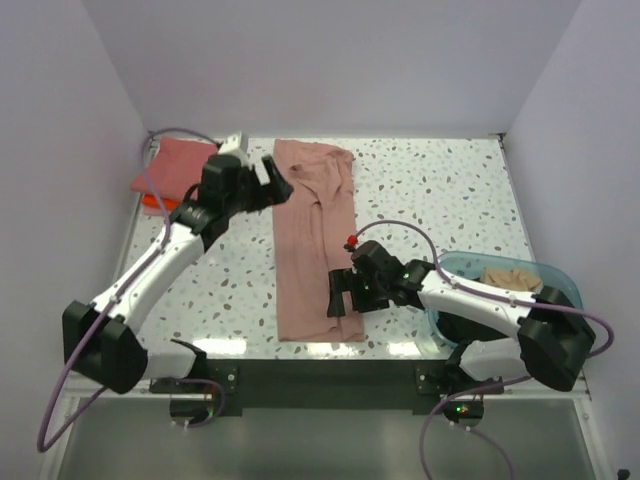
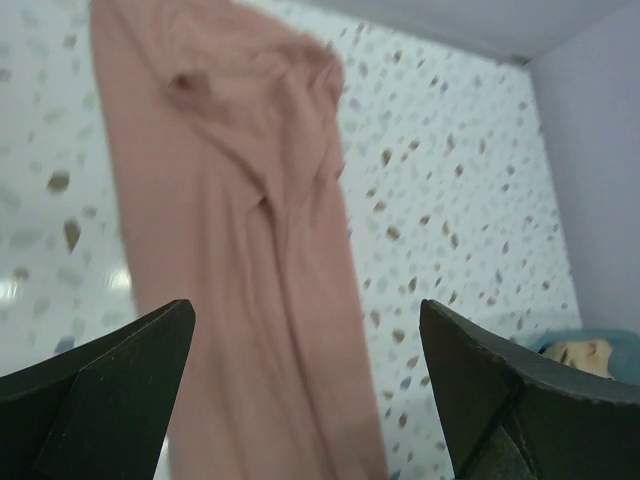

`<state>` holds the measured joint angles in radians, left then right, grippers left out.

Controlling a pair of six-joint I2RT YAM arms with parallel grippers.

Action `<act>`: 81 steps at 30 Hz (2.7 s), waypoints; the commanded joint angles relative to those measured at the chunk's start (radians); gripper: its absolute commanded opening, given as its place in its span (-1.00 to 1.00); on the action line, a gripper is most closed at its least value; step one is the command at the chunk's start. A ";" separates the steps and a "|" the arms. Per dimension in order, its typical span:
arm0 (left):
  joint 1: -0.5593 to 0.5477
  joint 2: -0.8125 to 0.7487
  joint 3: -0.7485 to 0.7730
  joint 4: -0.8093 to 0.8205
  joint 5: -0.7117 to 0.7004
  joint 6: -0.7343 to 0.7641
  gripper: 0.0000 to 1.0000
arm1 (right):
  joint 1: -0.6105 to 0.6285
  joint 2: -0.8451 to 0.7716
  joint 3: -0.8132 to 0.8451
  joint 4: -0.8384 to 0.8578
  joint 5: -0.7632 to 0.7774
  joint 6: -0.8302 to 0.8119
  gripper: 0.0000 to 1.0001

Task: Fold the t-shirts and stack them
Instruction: Fold the tshirt

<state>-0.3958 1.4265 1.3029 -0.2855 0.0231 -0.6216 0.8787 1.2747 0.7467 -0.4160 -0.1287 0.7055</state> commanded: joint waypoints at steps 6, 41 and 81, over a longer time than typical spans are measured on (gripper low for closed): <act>-0.015 -0.424 -0.695 -0.196 -0.152 -0.168 1.00 | 0.006 0.167 0.063 0.152 -0.051 -0.093 0.97; -0.029 -0.569 -0.902 -0.183 0.213 -0.210 1.00 | 0.112 -0.026 0.065 0.034 -0.001 -0.015 0.97; -0.499 -0.322 -0.866 -0.259 -0.095 -0.514 -1.00 | 0.082 -0.119 -0.239 0.103 0.075 0.237 -1.00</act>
<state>-0.8852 1.1049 0.4286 -0.4187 0.0101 -1.1423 0.9619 1.2137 0.4713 -0.2825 -0.1093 0.9806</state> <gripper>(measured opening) 0.031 0.026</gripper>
